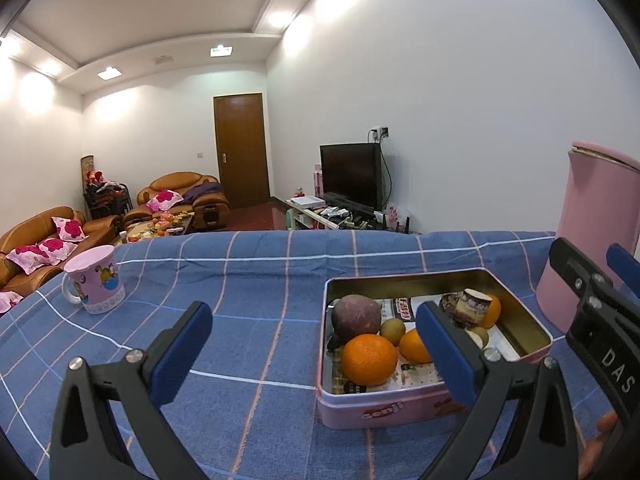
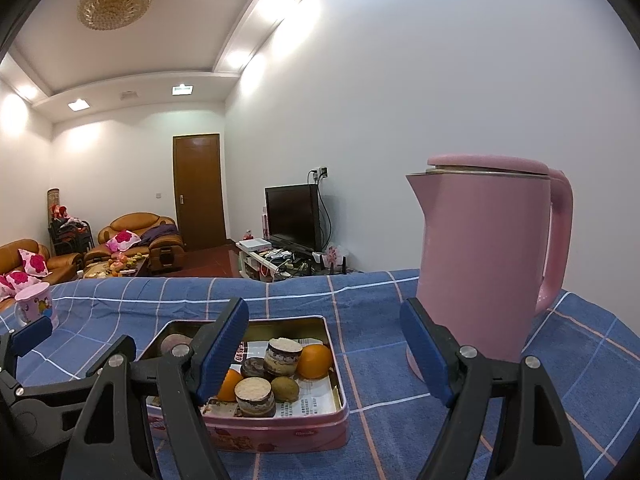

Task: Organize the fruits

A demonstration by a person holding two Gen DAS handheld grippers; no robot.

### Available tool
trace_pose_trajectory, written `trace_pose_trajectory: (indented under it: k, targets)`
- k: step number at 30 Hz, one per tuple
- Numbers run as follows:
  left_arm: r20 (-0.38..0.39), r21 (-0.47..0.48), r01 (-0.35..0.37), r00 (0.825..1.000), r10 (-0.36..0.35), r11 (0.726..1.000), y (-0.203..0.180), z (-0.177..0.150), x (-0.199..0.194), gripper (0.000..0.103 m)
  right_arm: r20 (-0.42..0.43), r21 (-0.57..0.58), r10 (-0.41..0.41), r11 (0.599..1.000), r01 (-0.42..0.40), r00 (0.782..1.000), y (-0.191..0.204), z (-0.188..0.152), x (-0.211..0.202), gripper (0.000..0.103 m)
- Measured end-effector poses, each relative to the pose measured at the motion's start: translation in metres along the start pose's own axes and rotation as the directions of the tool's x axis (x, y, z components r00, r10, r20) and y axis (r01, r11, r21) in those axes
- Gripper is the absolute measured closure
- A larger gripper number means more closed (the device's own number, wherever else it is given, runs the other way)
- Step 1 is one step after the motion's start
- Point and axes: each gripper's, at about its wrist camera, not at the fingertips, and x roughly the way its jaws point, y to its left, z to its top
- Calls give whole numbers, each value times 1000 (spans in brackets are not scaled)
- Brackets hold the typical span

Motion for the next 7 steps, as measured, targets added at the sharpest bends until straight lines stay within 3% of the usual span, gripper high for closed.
trace_pose_trajectory:
  k: [7]
  targets:
    - [2,7,2,1000,-2,1000,0,2,1,0,-7,3,-6,1000,6,1000,-1,0,1,24]
